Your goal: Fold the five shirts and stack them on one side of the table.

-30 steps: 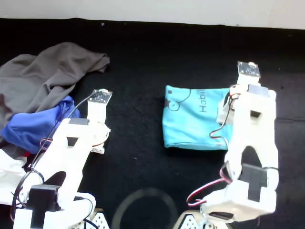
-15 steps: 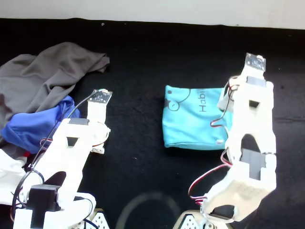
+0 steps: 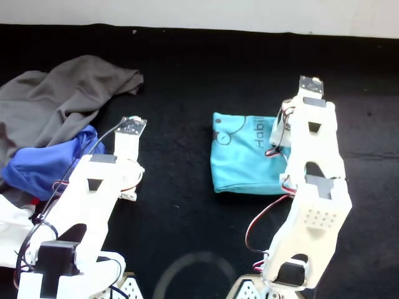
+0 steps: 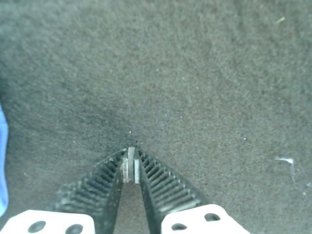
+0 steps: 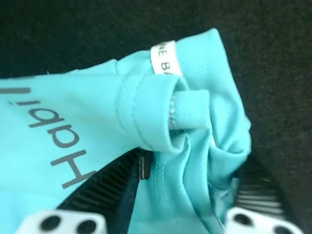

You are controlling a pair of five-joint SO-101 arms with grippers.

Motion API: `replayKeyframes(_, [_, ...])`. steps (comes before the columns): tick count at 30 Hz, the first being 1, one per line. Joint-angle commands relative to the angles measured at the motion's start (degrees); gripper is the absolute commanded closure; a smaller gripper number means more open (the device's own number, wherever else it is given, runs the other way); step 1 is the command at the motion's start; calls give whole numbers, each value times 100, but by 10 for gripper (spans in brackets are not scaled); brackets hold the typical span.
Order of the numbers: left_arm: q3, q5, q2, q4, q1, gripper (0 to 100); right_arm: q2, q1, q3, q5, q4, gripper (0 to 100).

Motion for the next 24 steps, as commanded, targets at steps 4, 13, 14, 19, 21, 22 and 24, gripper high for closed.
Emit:
replayKeyframes(4, [13, -18, -75, -229, -40, 991, 189, 207, -259, -35, -48, 986])
replayKeyframes(13, [13, -18, -75, -229, -40, 991, -259, 1279, -1569, 844, -268, 993])
replayKeyframes(14, [13, -18, -75, -229, -40, 991, -189, 1420, -1851, 1090, -365, 993])
replayKeyframes(19, [13, -18, -75, -229, -40, 991, 585, 1974, -3310, 1802, -752, 993])
replayKeyframes(21, [13, -18, -75, -273, -40, 991, 1068, 2105, -3925, 1916, -901, 993])
replayKeyframes(22, [48, -9, -75, -308, -40, 991, 1341, 2149, -4233, 1943, -989, 993])
replayKeyframes(24, [75, -9, -75, -308, -40, 991, 1903, 2202, -4866, 1952, -1209, 993])
